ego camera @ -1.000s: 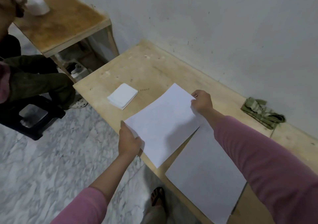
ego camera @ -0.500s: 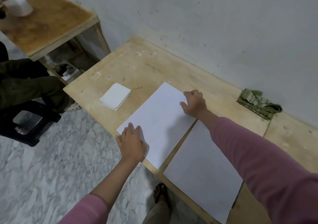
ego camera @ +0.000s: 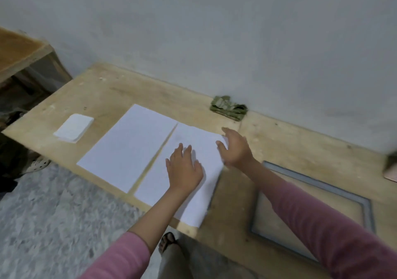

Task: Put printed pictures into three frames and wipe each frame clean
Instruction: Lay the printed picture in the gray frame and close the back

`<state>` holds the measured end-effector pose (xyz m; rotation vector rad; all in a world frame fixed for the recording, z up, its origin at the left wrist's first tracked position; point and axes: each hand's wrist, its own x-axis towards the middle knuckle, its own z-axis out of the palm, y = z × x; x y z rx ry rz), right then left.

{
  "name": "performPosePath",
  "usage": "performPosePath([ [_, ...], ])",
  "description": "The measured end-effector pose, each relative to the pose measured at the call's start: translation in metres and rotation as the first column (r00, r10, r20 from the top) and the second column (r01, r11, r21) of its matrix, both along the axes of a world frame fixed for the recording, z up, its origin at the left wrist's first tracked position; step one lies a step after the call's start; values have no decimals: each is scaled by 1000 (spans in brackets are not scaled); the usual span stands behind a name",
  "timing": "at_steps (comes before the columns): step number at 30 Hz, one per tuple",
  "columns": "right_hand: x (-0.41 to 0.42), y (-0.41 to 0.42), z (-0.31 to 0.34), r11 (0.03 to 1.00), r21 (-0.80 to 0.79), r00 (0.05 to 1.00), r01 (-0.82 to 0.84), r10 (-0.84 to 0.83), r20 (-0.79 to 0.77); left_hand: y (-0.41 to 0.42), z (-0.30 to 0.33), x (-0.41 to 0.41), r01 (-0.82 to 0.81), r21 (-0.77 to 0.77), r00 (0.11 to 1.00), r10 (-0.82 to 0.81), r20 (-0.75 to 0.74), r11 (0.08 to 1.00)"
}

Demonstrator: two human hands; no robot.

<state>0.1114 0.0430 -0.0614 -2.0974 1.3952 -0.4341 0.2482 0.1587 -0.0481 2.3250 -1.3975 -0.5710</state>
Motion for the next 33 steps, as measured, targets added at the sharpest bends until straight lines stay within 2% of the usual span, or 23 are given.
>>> performPosePath([
  [3,-74,21,0,1000,-4,995,27,-27,-93,4,-3,-61,-1,55,999,4,-51,999],
  [6,-116,28,-1,999,41,974,-13,22,-227,16,-15,-98,-44,99,998,49,-49,994],
  [10,-117,28,0,990,45,943,-130,138,-303,34,-21,-108,-285,164,958,282,42,944],
  [13,-89,22,-1,979,62,916,-193,202,-345,53,-22,-89,-561,231,822,569,38,795],
  [17,-48,6,-10,975,50,907,-216,219,-359,67,-26,-63,-789,327,552,834,9,519],
  [19,-35,-4,-15,979,45,904,-196,199,-378,67,-27,-58,-819,351,486,874,6,453],
  [25,-7,-30,-25,982,13,857,-189,172,-486,59,-29,-46,-817,444,339,930,-144,367],
  [29,2,-36,-26,986,1,886,-165,149,-440,57,-32,-42,-822,434,315,930,-190,367],
  [32,8,-37,-25,983,-76,915,-167,125,-384,59,-33,-43,-822,427,332,927,-176,376],
  [33,9,-38,-25,987,-58,931,-148,119,-345,59,-32,-43,-823,424,342,926,-162,378],
])
